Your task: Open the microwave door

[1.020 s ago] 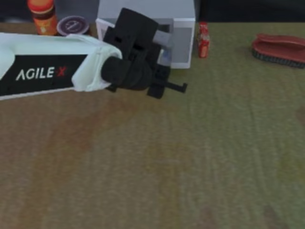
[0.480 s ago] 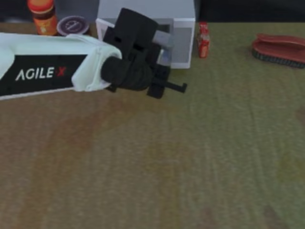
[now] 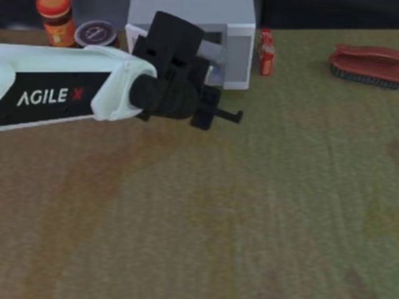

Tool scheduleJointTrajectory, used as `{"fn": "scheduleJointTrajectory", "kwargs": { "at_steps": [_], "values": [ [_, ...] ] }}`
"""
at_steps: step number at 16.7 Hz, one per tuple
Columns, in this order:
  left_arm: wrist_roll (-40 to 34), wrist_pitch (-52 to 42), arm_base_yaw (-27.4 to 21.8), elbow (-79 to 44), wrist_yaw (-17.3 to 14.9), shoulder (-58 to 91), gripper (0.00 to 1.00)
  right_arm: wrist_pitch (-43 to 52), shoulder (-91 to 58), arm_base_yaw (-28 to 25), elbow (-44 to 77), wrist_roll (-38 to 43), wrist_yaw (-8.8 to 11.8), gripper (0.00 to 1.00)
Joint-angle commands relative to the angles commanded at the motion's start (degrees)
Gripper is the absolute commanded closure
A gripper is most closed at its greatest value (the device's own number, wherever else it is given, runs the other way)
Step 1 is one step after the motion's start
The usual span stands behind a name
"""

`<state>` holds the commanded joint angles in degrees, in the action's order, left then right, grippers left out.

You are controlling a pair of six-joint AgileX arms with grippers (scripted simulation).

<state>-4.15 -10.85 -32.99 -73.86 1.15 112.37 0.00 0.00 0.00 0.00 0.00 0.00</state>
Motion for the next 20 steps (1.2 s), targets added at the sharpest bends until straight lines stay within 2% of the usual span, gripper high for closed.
{"fn": "scheduleJointTrajectory", "kwargs": {
  "at_steps": [5,20],
  "values": [
    [2.59,0.67,1.17,1.73,-1.8,-1.32,1.0,0.0,0.0,0.0,0.0,0.0,0.0,0.0],
    [2.59,0.67,1.17,1.73,-1.8,-1.32,1.0,0.0,0.0,0.0,0.0,0.0,0.0,0.0]
  ]
}}
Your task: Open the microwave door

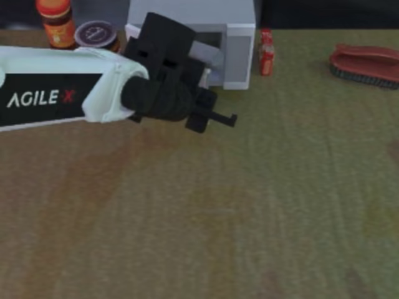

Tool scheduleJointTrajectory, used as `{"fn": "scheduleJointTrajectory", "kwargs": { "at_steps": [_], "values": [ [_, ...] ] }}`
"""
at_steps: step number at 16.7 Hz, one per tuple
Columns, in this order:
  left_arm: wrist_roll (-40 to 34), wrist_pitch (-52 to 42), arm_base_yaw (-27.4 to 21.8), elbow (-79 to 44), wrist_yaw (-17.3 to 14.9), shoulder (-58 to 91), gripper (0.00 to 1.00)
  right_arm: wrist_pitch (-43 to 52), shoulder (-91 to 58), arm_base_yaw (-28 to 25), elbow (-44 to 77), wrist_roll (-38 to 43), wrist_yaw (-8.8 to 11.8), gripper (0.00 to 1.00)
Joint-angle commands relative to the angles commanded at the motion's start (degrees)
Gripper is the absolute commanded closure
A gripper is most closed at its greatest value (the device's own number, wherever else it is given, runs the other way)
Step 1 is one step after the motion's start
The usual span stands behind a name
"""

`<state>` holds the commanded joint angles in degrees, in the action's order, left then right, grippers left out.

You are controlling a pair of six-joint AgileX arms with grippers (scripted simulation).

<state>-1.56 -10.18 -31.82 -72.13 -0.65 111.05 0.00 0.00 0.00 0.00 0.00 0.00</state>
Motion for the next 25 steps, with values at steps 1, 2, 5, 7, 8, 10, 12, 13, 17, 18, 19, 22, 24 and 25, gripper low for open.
{"fn": "scheduleJointTrajectory", "kwargs": {
  "at_steps": [1,2,5,7,8,10,12,13,17,18,19,22,24,25],
  "values": [
    [0.0,0.0,0.0,0.0,0.0,0.0,1.0,0.0,0.0,0.0,0.0,0.0,0.0,0.0],
    [0.0,0.0,0.0,0.0,0.0,0.0,1.0,0.0,0.0,0.0,0.0,0.0,0.0,0.0],
    [0.0,0.0,0.0,0.0,0.0,0.0,1.0,0.0,0.0,0.0,0.0,0.0,0.0,0.0],
    [0.0,0.0,0.0,0.0,0.0,0.0,1.0,0.0,0.0,0.0,0.0,0.0,0.0,0.0],
    [0.0,0.0,0.0,0.0,0.0,0.0,1.0,0.0,0.0,0.0,0.0,0.0,0.0,0.0],
    [-0.33,-0.04,-0.49,-0.13,-0.48,0.07,1.0,0.0,0.0,0.0,0.0,0.0,0.0,0.0],
    [0.25,-0.05,-0.2,0.31,-0.85,-0.09,1.0,0.0,0.0,0.0,0.0,0.0,0.0,0.0],
    [0.83,0.01,0.04,0.66,-1.2,-0.35,1.0,0.0,0.0,0.0,0.0,0.0,0.0,0.0],
    [3.11,0.46,1.13,1.87,-2.77,-1.46,1.0,0.0,0.0,0.0,0.0,0.0,0.0,0.0],
    [3.51,0.46,1.31,2.16,-3.04,-1.58,1.0,0.0,0.0,0.0,0.0,0.0,0.0,0.0],
    [3.59,0.46,1.33,2.21,-3.09,-1.6,1.0,0.0,0.0,0.0,0.0,0.0,0.0,0.0],
    [3.59,0.46,1.33,2.21,-3.09,-1.6,1.0,0.0,0.0,0.0,0.0,0.0,0.0,0.0],
    [3.59,0.46,1.33,2.21,-3.09,-1.6,1.0,0.0,0.0,0.0,0.0,0.0,0.0,0.0],
    [3.59,0.46,1.33,2.21,-3.09,-1.6,1.0,0.0,0.0,0.0,0.0,0.0,0.0,0.0]
  ]
}}
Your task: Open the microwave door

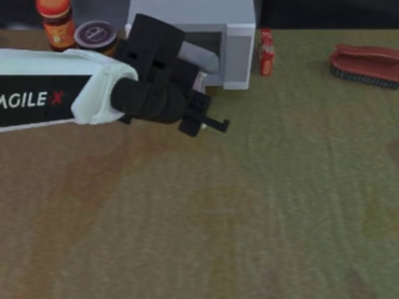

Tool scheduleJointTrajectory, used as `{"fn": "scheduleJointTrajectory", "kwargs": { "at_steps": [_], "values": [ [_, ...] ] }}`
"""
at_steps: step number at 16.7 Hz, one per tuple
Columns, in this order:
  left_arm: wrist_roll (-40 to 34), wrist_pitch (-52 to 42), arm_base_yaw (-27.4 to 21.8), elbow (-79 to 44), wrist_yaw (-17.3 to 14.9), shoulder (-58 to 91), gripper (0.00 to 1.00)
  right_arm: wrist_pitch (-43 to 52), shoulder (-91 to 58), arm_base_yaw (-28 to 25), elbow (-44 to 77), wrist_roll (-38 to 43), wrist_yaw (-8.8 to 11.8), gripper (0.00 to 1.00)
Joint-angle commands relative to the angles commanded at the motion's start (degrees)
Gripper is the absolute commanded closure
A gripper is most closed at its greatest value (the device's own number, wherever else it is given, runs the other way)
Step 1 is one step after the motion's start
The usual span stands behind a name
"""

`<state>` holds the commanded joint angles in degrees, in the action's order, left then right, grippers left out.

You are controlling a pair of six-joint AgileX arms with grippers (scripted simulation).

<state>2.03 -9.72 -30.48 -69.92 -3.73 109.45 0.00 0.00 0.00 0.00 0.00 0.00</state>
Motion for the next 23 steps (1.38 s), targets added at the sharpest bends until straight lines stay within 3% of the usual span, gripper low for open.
{"fn": "scheduleJointTrajectory", "kwargs": {
  "at_steps": [17,23],
  "values": [
    [0.0,0.0,0.0,0.0,0.0,0.0,1.0,0.0,0.0,0.0,0.0,0.0,0.0,0.0],
    [1.88,0.06,0.63,1.01,-1.96,-0.82,1.0,0.0,0.0,0.0,0.0,0.0,0.0,0.0]
  ]
}}
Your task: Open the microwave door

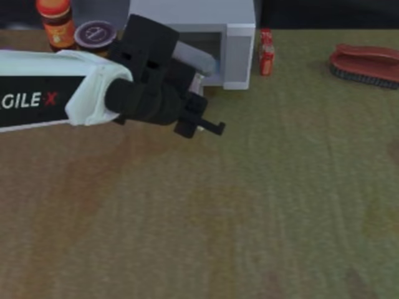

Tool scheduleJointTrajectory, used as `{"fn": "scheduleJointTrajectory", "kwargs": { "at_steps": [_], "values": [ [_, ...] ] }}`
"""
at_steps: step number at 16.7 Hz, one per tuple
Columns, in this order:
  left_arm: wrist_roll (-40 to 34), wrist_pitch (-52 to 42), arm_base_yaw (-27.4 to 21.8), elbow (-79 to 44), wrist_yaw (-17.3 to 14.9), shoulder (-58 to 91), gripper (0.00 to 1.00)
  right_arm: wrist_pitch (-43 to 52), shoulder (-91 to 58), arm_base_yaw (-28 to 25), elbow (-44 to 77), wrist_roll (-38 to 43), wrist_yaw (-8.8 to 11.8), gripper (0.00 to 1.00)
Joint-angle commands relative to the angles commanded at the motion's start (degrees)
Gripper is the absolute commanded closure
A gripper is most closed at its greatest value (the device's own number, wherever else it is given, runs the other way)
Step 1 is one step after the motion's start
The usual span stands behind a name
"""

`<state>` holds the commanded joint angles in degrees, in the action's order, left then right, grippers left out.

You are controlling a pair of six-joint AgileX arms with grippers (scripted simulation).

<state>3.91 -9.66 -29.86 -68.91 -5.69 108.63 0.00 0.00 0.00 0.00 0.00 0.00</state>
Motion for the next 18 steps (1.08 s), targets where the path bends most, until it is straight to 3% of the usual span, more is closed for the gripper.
{"fn": "scheduleJointTrajectory", "kwargs": {
  "at_steps": [4,18],
  "values": [
    [2.0,0.04,0.9,0.96,-1.34,-0.66,1.0,0.0,0.0,0.0,0.0,0.0,0.0,0.0],
    [2.0,0.04,0.9,0.96,-1.34,-0.66,1.0,0.0,0.0,0.0,0.0,0.0,0.0,0.0]
  ]
}}
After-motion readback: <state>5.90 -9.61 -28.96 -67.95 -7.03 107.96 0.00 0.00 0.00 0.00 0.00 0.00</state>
